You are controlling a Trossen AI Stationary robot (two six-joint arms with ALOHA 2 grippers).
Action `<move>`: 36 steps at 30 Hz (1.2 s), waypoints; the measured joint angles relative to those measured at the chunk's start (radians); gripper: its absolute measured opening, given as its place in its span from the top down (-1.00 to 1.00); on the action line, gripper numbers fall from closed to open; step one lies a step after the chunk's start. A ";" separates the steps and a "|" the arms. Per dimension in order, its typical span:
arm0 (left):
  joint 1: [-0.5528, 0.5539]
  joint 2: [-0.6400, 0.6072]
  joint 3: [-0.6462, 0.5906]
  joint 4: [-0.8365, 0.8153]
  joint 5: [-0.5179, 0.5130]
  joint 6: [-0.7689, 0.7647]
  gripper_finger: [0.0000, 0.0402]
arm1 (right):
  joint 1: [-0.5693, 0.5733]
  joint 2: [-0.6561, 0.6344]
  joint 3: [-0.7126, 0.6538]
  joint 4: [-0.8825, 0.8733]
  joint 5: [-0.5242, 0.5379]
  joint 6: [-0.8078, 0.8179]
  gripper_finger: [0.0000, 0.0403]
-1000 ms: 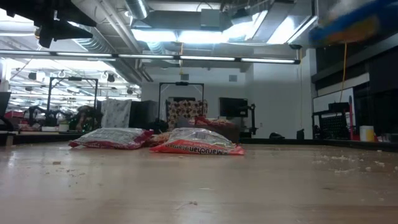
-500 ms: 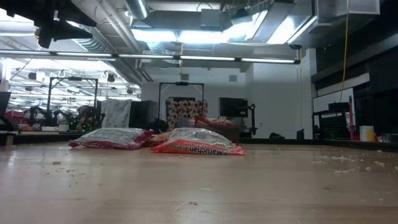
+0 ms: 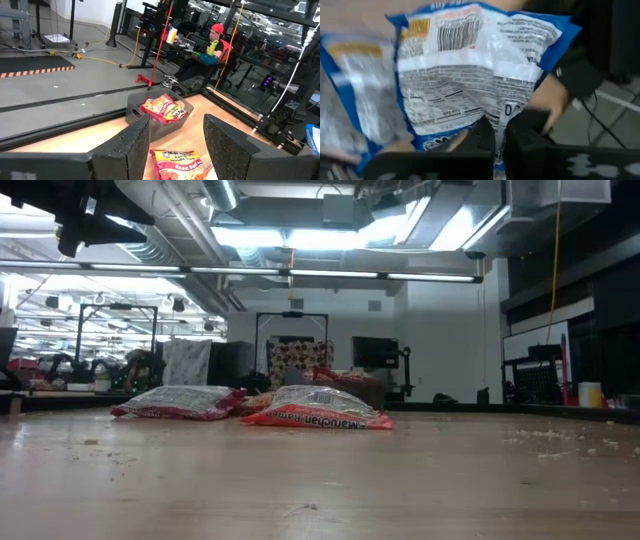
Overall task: Sort Maruchan noodles
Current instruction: Put the blue noodle pack into the right transparent bin
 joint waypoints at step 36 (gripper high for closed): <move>0.000 0.000 0.000 -0.001 -0.013 0.008 0.12 | -0.008 0.190 -0.006 0.315 0.168 -0.276 0.52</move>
